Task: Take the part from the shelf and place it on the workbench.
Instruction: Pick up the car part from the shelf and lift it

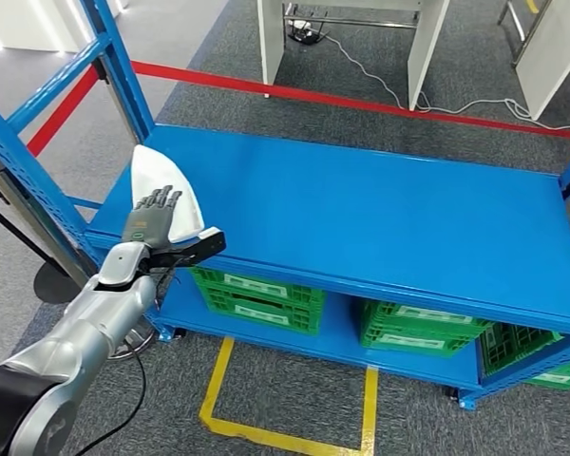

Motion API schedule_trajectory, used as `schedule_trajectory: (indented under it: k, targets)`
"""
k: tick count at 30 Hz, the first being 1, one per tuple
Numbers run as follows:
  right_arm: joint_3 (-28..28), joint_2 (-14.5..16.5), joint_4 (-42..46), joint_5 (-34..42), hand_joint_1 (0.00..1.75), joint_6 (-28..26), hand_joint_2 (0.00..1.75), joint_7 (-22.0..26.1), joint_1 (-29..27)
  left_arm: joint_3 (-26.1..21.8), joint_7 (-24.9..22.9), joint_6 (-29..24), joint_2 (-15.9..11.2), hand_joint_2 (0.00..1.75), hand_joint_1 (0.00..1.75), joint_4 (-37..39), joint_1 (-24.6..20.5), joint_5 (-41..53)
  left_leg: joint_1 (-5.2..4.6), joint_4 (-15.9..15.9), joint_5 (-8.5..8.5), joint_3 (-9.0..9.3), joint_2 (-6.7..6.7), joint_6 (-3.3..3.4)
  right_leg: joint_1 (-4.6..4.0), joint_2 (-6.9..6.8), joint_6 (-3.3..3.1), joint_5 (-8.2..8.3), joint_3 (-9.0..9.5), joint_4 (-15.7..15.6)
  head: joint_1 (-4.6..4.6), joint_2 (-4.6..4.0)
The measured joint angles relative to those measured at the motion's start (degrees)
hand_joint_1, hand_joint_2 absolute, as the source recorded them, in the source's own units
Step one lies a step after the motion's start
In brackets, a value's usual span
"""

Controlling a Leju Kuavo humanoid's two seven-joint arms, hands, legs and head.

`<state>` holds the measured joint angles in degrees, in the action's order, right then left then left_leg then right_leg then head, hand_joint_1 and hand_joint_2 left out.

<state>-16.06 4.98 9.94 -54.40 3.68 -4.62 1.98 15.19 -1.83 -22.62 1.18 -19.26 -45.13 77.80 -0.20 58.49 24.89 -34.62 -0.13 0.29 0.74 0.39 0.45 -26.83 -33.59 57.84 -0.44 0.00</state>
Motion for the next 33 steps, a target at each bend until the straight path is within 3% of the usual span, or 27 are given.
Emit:
schedule_trajectory:
  k: [2, 4, 5, 7, 8, 9, 10, 11, 12, 14, 15, 19, 21, 23, 24, 25, 26, 28, 29, 30, 33]
  targets:
    - [0.0, 0.0, 0.0, 0.0, 0.00, 0.0, 0.00, 0.0, 0.0, 0.0, -0.2, 0.0, -0.2, 1.75, 0.00, 0.0, 0.2, -0.1, -0.05, -0.6, 0.16, 0.05, 0.00, 0.42, -0.08, -0.07, 0.64, 0.08, -0.19, -0.1, 0.02, 0.00]
    - [0.0, 0.0, 0.0, 0.0, 0.00, 0.0, 0.00, 0.0, 0.0, 0.0, -0.4, 0.0, -0.4, 1.75, 0.00, 0.0, 0.2, -0.2, 0.21, -1.0, -0.07, 0.21, 0.02, 0.97, -0.08, -0.15, 1.21, -1.02, -0.95, 1.2, 0.07, 0.00]
    - [0.0, 0.0, 0.0, 0.0, 0.00, 0.0, 0.00, 0.0, 0.0, 0.0, -0.5, 0.0, -0.5, 1.75, 0.00, 0.0, 0.2, -0.3, 0.35, -1.2, -0.17, 0.30, 0.04, 1.24, -0.07, -0.17, 1.43, -2.36, -2.07, 3.5, 0.11, 0.00]
    - [0.0, 0.0, 0.0, 0.0, 0.00, 0.0, 0.00, 0.0, -0.1, 0.0, -0.5, 0.1, -0.6, 1.75, 0.00, 0.0, 0.4, -0.3, 0.34, -1.2, -0.19, 0.30, 0.06, 1.53, -0.02, -0.20, 1.72, -5.89, -5.75, 11.1, 0.14, 0.00]
    - [0.0, 0.0, 0.0, 0.0, 0.00, 0.0, 0.00, 0.0, -0.1, 0.0, -0.5, 0.1, -0.7, 1.31, 0.00, 0.0, 0.6, -0.4, 0.29, -1.2, -0.19, 0.29, 0.05, 1.59, -0.01, -0.19, 1.81, -7.04, -7.46, 14.6, 0.12, 0.00]
    - [0.0, 0.0, 0.0, 0.0, 0.00, 0.0, 0.00, 0.0, -0.1, 0.0, -0.5, 0.1, -0.7, 0.87, 0.00, 0.0, 0.8, -0.4, 0.25, -1.2, -0.19, 0.31, 0.04, 1.60, -0.03, -0.19, 1.85, -7.14, -8.38, 16.3, 0.11, 0.00]
    - [0.0, 0.0, 0.0, 0.0, 0.00, 0.0, 0.00, 0.0, 0.0, 0.0, -0.5, 0.2, -0.7, 0.44, 0.00, 0.0, 1.0, -0.4, 0.23, -1.1, -0.17, 0.33, 0.02, 1.60, -0.03, -0.20, 1.82, -6.12, -8.18, 15.7, 0.12, 0.00]
    - [0.0, 0.0, 0.0, -0.1, 0.00, 0.0, 0.00, 0.0, 0.0, 0.0, -0.5, 0.2, -0.8, 0.44, 0.00, 0.0, 1.1, -0.4, 0.22, -1.1, -0.14, 0.37, -0.01, 1.55, -0.03, -0.22, 1.72, -4.27, -6.87, 12.9, 0.10, 0.00]
    - [0.0, 0.0, 0.0, -0.1, 0.00, 0.0, 0.00, 0.0, 0.0, 0.0, -0.5, 0.2, -0.8, 0.87, 0.00, 0.0, 1.1, -0.4, 0.22, -1.0, -0.08, 0.41, -0.03, 1.46, -0.04, -0.26, 1.56, -2.18, -4.86, 8.8, 0.12, 0.00]
    - [0.0, 0.0, 0.0, -0.1, 0.00, 0.0, 0.00, 0.0, 0.0, 0.0, -0.5, 0.2, -0.8, 1.75, 0.00, 0.0, 1.0, -0.4, -0.01, -0.7, 0.06, 0.25, -0.08, 1.04, -0.11, -0.30, 1.14, -0.09, -1.22, 2.0, 0.08, 0.00]
    - [0.0, 0.0, 0.0, -0.1, 0.00, 0.0, 0.00, 0.0, 0.1, 0.0, -0.5, 0.2, -0.9, 1.75, 0.00, 0.0, 1.0, -0.4, -0.11, -0.6, 0.05, 0.13, -0.09, 0.79, -0.17, -0.28, 0.90, 0.07, -0.38, 0.5, 0.05, 0.00]
    - [-0.1, 0.0, 0.0, -0.2, 0.00, -0.1, 0.00, 0.0, -0.1, -0.1, -0.3, 0.2, -1.0, 1.75, 0.00, 0.0, 1.1, -0.8, -0.02, 0.4, 0.77, -0.31, -0.09, -0.27, -0.02, -0.19, -0.27, 0.26, -0.07, -0.1, -0.07, 0.00]
    - [-0.1, 0.0, 0.0, -0.3, 0.00, -0.1, 0.00, 0.0, 0.0, -0.2, 0.3, 0.1, -1.1, 1.75, 0.00, 0.0, 1.1, -1.4, 0.20, 5.5, 3.87, -2.46, -0.05, -0.93, 0.17, -0.24, -0.73, 0.42, 0.05, -0.3, -0.23, 0.00]
    - [-0.1, 0.0, 0.0, -0.3, 0.00, -0.1, 0.00, 0.0, 0.0, -0.3, 1.0, 0.1, -1.1, 1.75, 0.00, 0.0, 1.5, -2.0, 0.39, 13.3, 7.24, -5.91, -0.02, -1.38, 0.17, -0.23, -0.88, 0.40, 0.04, -0.3, -0.33, 0.00]
    - [-0.2, 0.0, 0.0, -0.4, 0.00, -0.1, 0.00, 0.0, 0.0, -0.4, 1.3, 0.0, -1.2, 1.75, 0.00, 0.0, 1.7, -2.1, 0.46, 15.6, 7.73, -6.96, -0.02, -1.46, 0.17, -0.21, -0.89, 0.39, 0.06, -0.3, -0.33, 0.00]
    - [-0.3, 0.0, 0.0, -0.4, 0.00, -0.1, 0.00, 0.0, -0.1, -0.5, 1.5, -0.1, -1.3, 1.75, 0.00, 0.0, 2.0, -2.2, 0.51, 15.7, 7.05, -7.01, -0.02, -1.46, 0.17, -0.19, -0.89, 0.38, 0.07, -0.3, -0.34, 0.00]
    - [-0.3, 0.0, 0.0, -0.4, 0.00, -0.1, 0.00, 0.0, -0.1, -0.5, 1.8, -0.2, -1.3, 1.75, 0.00, 0.0, 2.1, -2.3, 0.55, 13.4, 5.36, -5.97, -0.02, -1.36, 0.16, -0.17, -0.86, 0.36, 0.12, -0.2, -0.34, 0.00]
    - [-0.4, 0.0, 0.1, -0.4, 0.00, -0.1, 0.00, 0.0, -0.1, -0.7, 2.2, -0.4, -1.5, 1.75, 0.00, 0.0, 2.1, -2.5, 0.48, 5.5, 1.50, -2.12, -0.03, -0.92, 0.09, -0.15, -0.68, 0.27, 0.25, -0.2, -0.32, 0.00]
    - [-0.5, 0.0, 0.1, -0.4, 0.00, -0.1, 0.00, 0.0, 0.0, -0.8, 2.3, -0.5, -1.5, 1.75, 0.00, 0.0, 2.1, -2.6, 0.37, 2.2, 0.48, -0.55, -0.04, -0.65, 0.01, -0.15, -0.47, 0.22, 0.23, -0.2, -0.31, 0.00]
    - [-0.5, 0.0, 0.1, -0.4, 0.00, -0.1, 0.00, 0.0, 0.0, -0.8, 2.3, -0.5, -1.6, 1.75, 0.00, 0.0, 2.1, -2.6, 0.24, 0.2, 0.16, 0.33, -0.05, -0.42, -0.06, -0.16, -0.21, 0.21, 0.16, -0.1, -0.27, 0.00]
    - [-0.8, 0.0, 0.1, -0.5, 0.00, -0.1, 0.00, 0.0, 0.0, -0.9, 2.4, -0.5, -1.6, 1.75, 0.00, 0.1, 2.2, -2.7, 0.21, -0.8, 0.27, 0.55, -0.03, 0.31, -0.07, -0.24, 0.74, 0.18, -0.16, -0.2, -0.24, 0.00]
